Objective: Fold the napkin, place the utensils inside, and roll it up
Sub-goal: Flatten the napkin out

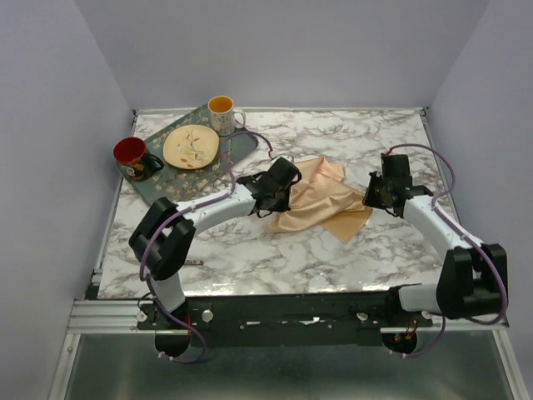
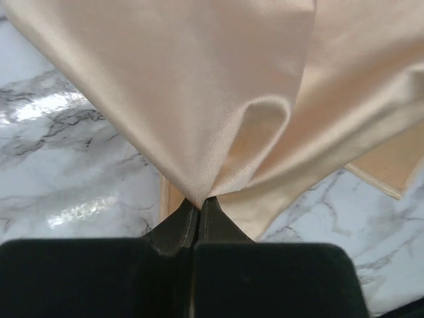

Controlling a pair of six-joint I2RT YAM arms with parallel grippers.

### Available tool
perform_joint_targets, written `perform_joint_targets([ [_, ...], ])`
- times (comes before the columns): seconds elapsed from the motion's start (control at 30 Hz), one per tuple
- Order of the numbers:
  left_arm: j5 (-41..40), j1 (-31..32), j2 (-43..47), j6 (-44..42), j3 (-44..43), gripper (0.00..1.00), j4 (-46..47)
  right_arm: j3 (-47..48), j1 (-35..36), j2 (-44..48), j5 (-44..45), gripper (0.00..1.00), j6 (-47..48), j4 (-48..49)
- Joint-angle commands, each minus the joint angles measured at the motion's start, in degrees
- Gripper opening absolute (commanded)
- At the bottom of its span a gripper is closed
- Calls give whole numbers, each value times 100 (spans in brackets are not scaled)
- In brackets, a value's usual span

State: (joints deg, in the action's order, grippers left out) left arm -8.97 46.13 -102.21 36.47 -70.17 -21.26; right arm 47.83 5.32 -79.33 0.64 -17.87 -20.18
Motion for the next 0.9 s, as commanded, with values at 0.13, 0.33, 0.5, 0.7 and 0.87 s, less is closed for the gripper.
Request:
perform_joint_targets([
  [0.13,-553,71,3063,-1096,-1227,0,-293,-309,1804,2875,-1847,1,-383,-1207],
  [0.33,-870,124,3675,-1572,-1683,0,174,-941,2720,3643,-4210,1,-568,-673],
  [0.5,-895,124,2218,-1503,-2935,0,-70,-1417,2729,4110,-4276,1,-1016,-354],
  [0.7,-1257,133,-288,-1458,-4574,0,-1056,-2031,2694,3776,-2792,1,-1886,-679],
  [0.87,-1028,124,-2441,-1695,-5961,26,-1450,-2086,2097,3135,-520,6,-2344,-1118],
])
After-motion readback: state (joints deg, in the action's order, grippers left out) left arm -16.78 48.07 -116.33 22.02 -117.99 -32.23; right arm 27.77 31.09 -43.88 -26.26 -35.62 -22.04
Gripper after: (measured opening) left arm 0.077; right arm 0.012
